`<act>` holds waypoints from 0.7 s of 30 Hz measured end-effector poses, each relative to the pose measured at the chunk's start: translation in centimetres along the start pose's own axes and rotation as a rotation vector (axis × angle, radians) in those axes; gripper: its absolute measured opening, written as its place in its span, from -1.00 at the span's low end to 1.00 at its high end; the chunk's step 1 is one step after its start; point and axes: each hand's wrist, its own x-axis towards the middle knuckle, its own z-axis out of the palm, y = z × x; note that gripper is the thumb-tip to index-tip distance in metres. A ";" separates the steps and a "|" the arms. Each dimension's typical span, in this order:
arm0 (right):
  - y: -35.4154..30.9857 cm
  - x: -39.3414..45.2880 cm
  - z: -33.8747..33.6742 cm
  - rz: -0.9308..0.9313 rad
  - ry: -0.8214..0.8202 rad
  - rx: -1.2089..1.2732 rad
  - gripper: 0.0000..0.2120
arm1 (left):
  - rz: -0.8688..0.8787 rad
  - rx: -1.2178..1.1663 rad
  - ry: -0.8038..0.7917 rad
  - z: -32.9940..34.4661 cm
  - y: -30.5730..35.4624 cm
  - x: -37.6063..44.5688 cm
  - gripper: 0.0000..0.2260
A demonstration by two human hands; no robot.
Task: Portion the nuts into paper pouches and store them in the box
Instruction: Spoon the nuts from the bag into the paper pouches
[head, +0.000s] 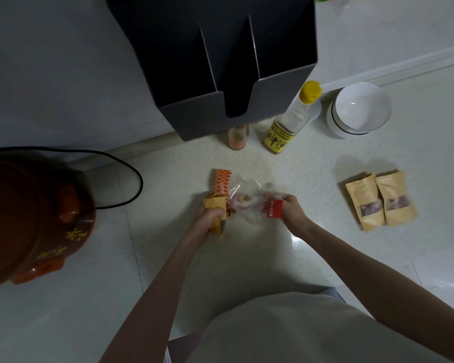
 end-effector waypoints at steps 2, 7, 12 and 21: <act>0.0 0.0 0.2 -0.010 0.002 -0.052 -0.65 | -0.009 0.005 0.016 0.4 0.0 -0.3 -0.52; -1.0 -0.3 -0.6 0.015 0.027 -0.001 -0.78 | 0.001 0.033 0.124 0.8 0.5 -0.2 -0.86; -1.6 -0.4 -2.0 0.041 0.188 -0.017 -0.83 | 0.068 -0.009 0.229 0.5 0.3 -0.7 -0.86; -1.3 -3.4 -7.1 -0.063 0.413 0.165 -0.82 | 0.190 0.063 0.218 1.3 -1.5 -3.3 -0.78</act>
